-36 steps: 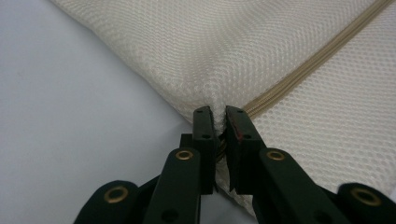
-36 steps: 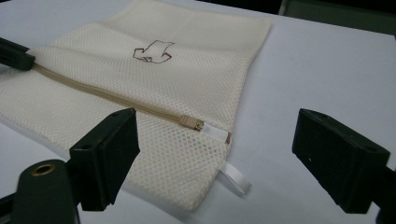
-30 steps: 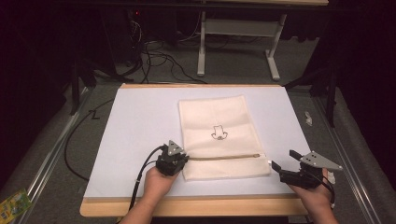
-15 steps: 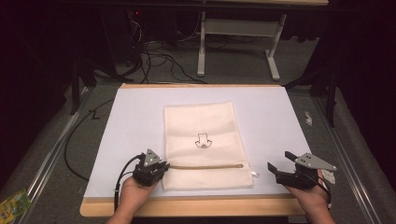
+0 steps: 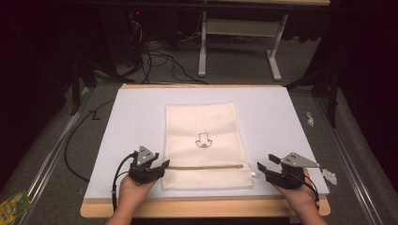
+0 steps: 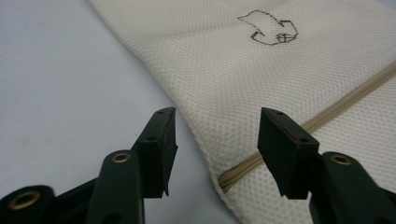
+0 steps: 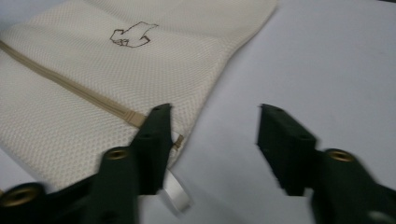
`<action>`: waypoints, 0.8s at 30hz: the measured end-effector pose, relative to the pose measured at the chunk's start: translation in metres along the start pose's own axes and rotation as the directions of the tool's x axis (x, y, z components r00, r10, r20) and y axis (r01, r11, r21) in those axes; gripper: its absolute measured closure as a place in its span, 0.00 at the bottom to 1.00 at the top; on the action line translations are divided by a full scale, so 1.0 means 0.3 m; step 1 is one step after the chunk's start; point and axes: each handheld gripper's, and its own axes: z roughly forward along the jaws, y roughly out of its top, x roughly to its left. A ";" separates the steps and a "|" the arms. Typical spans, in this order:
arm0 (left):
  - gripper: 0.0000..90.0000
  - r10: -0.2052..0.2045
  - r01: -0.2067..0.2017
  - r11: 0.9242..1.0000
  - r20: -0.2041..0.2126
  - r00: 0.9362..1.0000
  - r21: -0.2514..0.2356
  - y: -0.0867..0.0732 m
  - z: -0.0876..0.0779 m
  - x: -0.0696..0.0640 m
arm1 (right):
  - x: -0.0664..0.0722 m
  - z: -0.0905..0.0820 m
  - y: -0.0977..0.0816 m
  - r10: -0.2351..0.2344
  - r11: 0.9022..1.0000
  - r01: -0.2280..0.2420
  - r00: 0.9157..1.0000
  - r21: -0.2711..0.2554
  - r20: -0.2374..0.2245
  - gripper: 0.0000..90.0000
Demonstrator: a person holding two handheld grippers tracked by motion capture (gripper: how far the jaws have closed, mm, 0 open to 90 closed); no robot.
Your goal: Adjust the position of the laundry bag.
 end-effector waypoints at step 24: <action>0.59 0.012 -0.011 1.000 -0.021 1.000 0.029 -0.004 0.027 0.006 | 0.078 0.222 0.030 -0.007 0.979 0.008 1.000 0.205 -0.004 0.99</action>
